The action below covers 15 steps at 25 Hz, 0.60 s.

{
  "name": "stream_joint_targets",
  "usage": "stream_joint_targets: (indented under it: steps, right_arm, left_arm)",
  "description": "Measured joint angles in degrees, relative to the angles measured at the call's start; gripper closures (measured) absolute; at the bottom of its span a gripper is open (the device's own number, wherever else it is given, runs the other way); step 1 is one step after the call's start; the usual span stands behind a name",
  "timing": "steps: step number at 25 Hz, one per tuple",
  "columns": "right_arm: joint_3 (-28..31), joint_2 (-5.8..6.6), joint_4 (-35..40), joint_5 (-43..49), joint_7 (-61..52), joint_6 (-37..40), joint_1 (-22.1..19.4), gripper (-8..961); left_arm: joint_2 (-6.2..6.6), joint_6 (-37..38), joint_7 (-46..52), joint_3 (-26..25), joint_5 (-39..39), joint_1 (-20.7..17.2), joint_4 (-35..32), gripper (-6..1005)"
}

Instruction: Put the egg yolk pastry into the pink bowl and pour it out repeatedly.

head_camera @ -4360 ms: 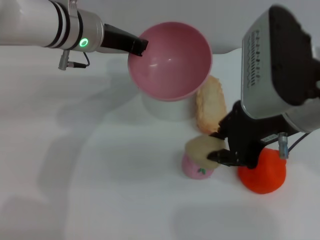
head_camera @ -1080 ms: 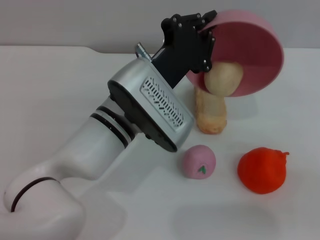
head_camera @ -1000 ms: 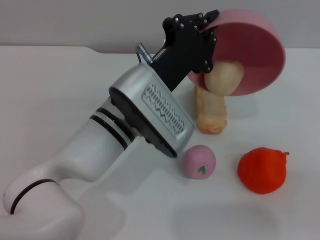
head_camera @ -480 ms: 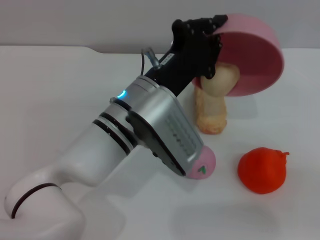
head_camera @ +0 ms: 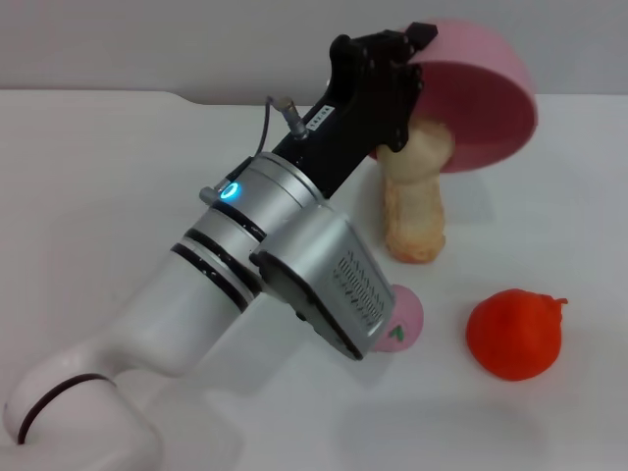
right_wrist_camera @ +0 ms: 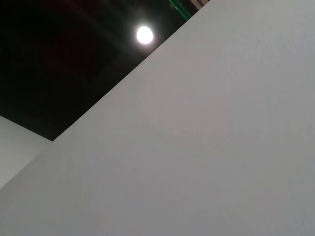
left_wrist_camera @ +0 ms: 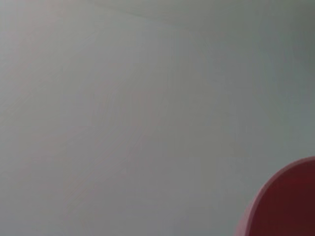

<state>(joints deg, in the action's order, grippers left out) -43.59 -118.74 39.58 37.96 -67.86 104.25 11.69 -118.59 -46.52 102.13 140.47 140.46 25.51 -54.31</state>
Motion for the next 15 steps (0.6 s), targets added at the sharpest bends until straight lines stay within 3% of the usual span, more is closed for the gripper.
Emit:
stream_joint_targets:
  steps: [15]
  right_arm:
    - [-0.18, 0.00, -0.21, 0.11, -0.23, 0.09, 1.31, 457]
  left_arm:
    - [-0.11, -3.27, -1.86, 0.00, -0.32, -1.30, -0.36, 956]
